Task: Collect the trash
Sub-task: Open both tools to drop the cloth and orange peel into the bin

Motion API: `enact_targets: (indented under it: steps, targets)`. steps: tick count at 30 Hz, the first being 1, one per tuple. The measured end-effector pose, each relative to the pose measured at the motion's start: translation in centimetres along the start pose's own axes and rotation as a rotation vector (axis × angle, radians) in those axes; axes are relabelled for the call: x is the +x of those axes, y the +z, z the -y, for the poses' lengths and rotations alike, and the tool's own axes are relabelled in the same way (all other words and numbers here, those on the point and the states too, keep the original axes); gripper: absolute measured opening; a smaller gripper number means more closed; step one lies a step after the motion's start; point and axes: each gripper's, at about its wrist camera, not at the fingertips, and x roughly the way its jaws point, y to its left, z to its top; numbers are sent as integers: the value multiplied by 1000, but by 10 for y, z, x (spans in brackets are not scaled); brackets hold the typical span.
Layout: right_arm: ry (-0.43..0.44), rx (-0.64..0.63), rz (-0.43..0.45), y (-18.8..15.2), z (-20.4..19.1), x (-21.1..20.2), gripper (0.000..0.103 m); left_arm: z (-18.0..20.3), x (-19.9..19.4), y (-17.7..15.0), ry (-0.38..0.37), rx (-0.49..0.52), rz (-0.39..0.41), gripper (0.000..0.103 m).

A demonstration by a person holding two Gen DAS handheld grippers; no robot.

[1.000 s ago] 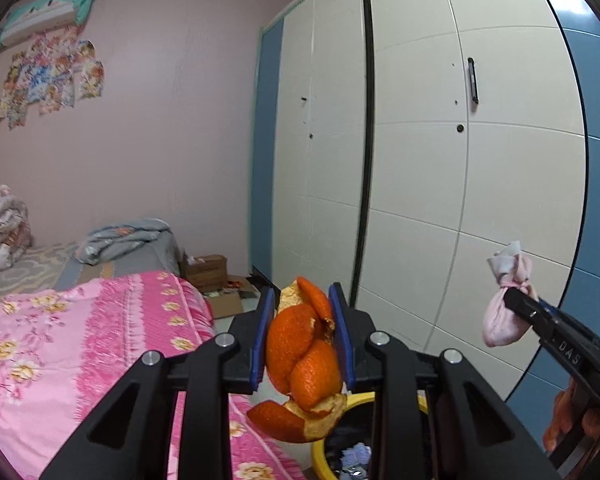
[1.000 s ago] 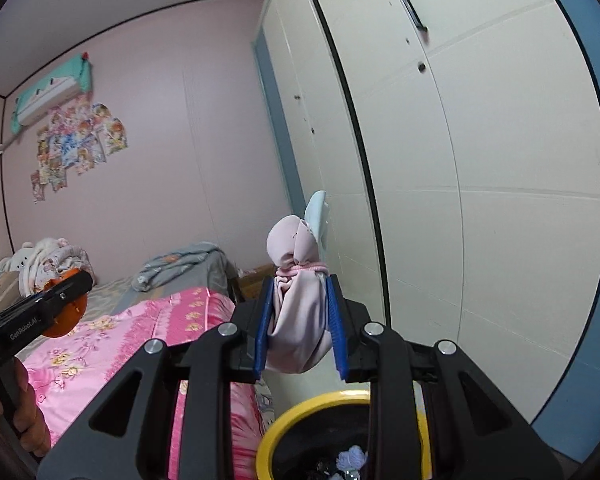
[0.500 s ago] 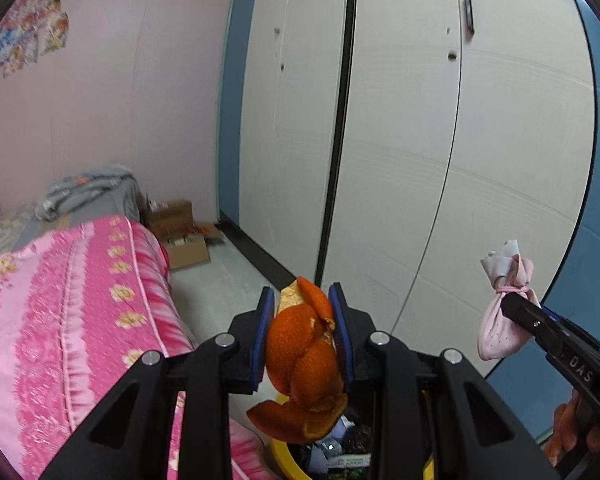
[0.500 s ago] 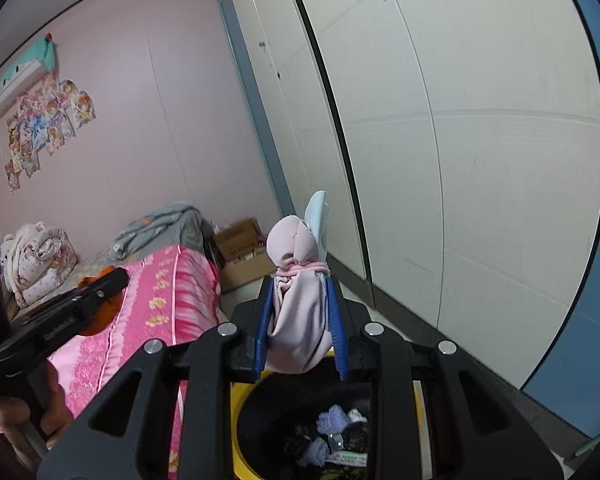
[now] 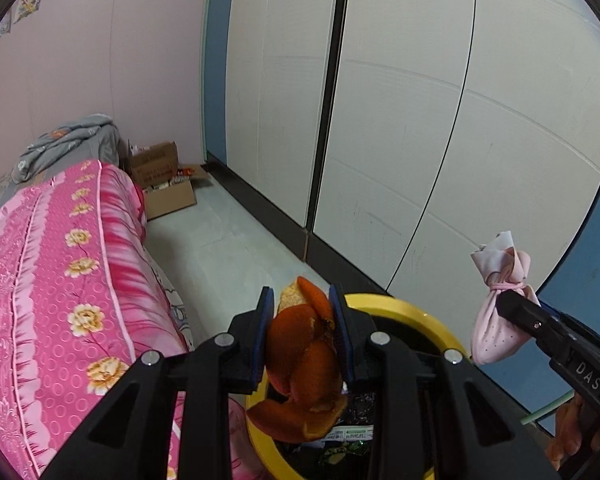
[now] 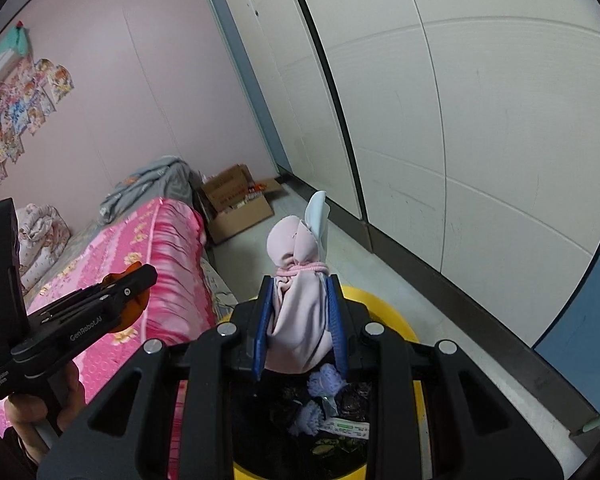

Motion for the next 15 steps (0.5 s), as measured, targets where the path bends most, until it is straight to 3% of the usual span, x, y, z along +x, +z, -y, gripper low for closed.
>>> enact_targets:
  steps: [6, 9, 11, 13, 15]
  targets:
    - [-51, -11, 19, -7, 1, 4, 25, -2, 21, -4, -5, -3, -41, 27]
    - [-73, -7, 26, -7, 1, 5, 32, -3, 23, -5, -15, -12, -48, 28]
    - [-88, 1, 44, -9, 3, 1, 39, -4, 21, -4, -18, -19, -40, 34]
    - [-100, 3, 62, -8, 2, -3, 42, -5, 16, -3, -13, -26, -26, 47]
    - [-112, -2, 83, -6, -1, -9, 42, -6, 10, -1, -14, -39, -13, 49]
